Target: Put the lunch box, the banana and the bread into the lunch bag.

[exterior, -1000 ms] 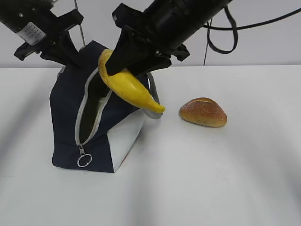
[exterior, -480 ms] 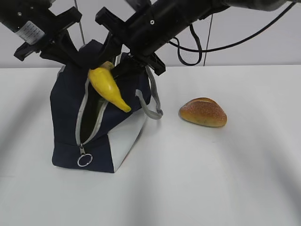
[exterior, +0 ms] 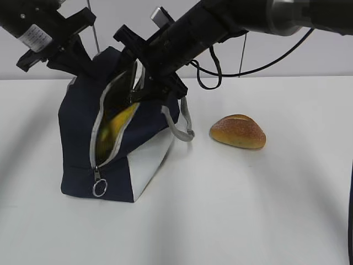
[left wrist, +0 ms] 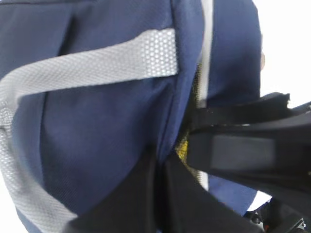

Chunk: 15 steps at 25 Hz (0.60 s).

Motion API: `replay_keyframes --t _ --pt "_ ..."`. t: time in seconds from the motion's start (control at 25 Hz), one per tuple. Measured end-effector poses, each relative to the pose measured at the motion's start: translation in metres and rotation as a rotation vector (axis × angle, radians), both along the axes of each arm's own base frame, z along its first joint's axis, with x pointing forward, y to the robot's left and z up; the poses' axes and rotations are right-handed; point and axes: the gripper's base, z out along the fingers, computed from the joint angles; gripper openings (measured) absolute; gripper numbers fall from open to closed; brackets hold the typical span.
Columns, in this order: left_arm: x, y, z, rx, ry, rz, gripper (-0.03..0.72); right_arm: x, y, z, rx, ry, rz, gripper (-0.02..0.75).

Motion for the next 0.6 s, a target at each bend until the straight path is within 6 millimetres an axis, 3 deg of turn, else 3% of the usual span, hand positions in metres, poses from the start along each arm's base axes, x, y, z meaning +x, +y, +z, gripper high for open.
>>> replay_keyframes --t 0.16,0.44,0.6 --pt "0.000 0.000 0.000 -0.001 0.001 0.000 -0.003 0.000 0.000 0.000 -0.008 -0.023 0.029 0.529" --pt "0.000 0.002 0.000 -0.002 0.001 0.004 -0.003 -0.004 -0.007 0.011 -0.092 -0.107 0.214 0.542" --pt "0.000 0.002 0.000 -0.002 0.001 0.004 -0.003 -0.006 -0.027 0.028 -0.267 -0.159 0.301 0.542"
